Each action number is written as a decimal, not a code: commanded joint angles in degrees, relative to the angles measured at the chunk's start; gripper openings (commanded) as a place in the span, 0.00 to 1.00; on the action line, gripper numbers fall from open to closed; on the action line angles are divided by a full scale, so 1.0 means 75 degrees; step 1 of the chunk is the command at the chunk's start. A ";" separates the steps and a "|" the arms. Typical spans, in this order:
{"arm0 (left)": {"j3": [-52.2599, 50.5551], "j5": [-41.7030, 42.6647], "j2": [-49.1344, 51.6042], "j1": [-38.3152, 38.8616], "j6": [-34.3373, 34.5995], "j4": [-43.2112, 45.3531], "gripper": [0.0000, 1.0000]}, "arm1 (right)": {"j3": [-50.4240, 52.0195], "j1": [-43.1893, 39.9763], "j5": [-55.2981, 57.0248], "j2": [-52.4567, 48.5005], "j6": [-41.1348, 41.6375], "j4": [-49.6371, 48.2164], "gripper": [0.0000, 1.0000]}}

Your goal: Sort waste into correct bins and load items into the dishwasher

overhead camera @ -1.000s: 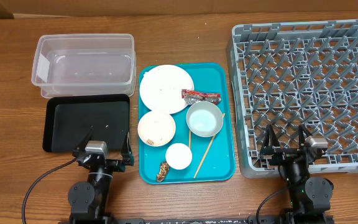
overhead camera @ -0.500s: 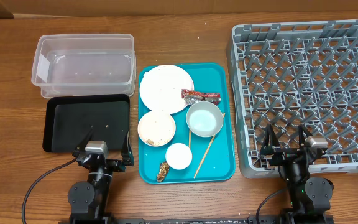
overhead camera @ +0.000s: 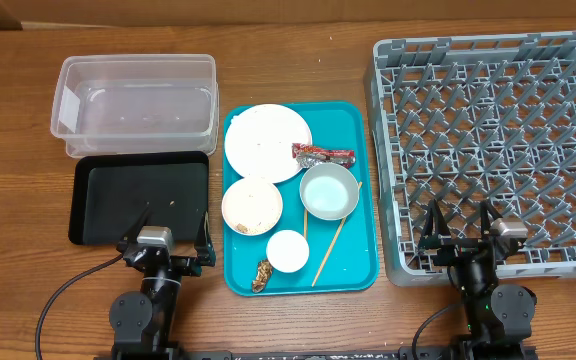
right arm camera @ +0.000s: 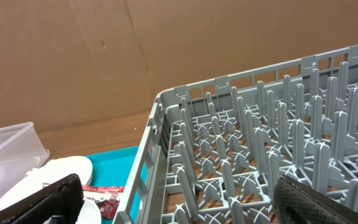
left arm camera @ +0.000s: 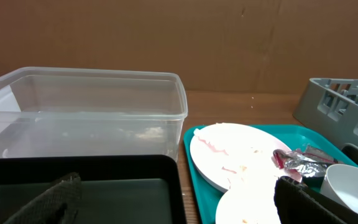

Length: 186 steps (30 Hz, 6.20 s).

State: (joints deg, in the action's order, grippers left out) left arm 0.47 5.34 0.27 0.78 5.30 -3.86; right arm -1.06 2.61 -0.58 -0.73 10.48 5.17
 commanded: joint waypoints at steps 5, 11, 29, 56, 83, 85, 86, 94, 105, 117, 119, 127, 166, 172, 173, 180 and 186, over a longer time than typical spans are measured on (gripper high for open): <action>-0.0026 0.0006 0.0009 0.0052 -0.0224 -0.0017 1.00 | 0.0082 -0.0015 0.0070 0.0076 -0.0032 -0.0047 1.00; -0.0026 0.0006 0.0009 0.0052 -0.0224 -0.0017 1.00 | 0.0082 -0.0015 0.0070 0.0076 -0.0032 -0.0047 1.00; -0.0026 0.0009 0.0009 0.0052 0.0055 0.0096 1.00 | 0.0082 -0.0015 0.0070 0.0076 -0.0026 -0.0050 1.00; 0.2174 0.0691 0.1990 0.0052 0.1306 0.0175 1.00 | -0.0685 -0.0015 0.0064 0.0076 0.0609 -0.1224 1.00; 0.9171 0.1816 0.9337 0.0050 0.0493 -0.5531 1.00 | -0.4788 -0.0015 0.0082 -0.4188 -0.0901 0.2646 1.00; 0.9171 0.1667 0.9401 0.0050 0.0493 -0.5729 1.00 | -0.5336 -0.0015 0.0216 -0.4727 -0.1227 0.3229 1.00; 0.9171 0.1617 0.9422 0.0050 0.0493 -0.5779 1.00 | -0.5511 -0.0015 0.0280 -0.4896 -0.1233 0.3375 1.00; 0.9171 0.1612 0.9576 0.0050 0.0493 -0.6146 1.00 | -0.5837 -0.0015 0.0300 -0.5613 -0.1227 0.3526 1.00; 0.9174 0.2375 0.9649 0.0064 0.1014 -0.4823 1.00 | -0.5837 -0.0015 0.0300 -0.5613 -0.1204 0.3736 1.00; 1.0637 0.0393 1.1092 0.1320 0.0484 -0.4322 0.98 | -0.5811 -0.0015 0.0271 -0.5613 -0.1204 0.4127 1.00; 1.0896 0.0067 1.1491 0.1623 0.0248 -0.4299 0.99 | -0.5811 -0.0015 0.0268 -0.5613 -0.1201 0.4135 1.00; 1.1097 -0.0772 1.3027 0.2363 -0.0058 -0.3998 0.99 | -0.5811 -0.0015 0.0268 -0.5613 -0.1204 0.4194 1.00; 1.1640 -0.0796 1.5950 0.2448 -0.0140 -0.3608 0.04 | -0.5811 -0.0015 0.0236 -0.5613 -0.1198 0.4278 1.00; 1.2983 -0.0799 1.5387 0.2445 -0.0140 -0.4817 0.04 | -0.5811 -0.0015 0.0239 -0.5613 -0.1198 0.4301 1.00; 1.3085 -0.0799 1.5335 0.2442 -0.0137 -0.4928 0.04 | -0.5811 -0.0015 0.0239 -0.5613 -0.1198 0.4301 1.00; 1.3362 -0.1550 1.4554 0.2183 -0.0119 -0.5444 0.04 | -0.5811 -0.0015 0.0239 -0.5613 -0.1198 0.4301 1.00; 1.3362 -0.2055 1.3886 0.1338 -0.0050 -0.5453 0.04 | -0.5811 -0.0015 0.0236 -0.5613 -0.1198 0.4301 1.00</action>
State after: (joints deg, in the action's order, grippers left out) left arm 99.39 -6.31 107.85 15.11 4.47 -44.80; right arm -43.24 2.61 0.91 -43.09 1.65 37.56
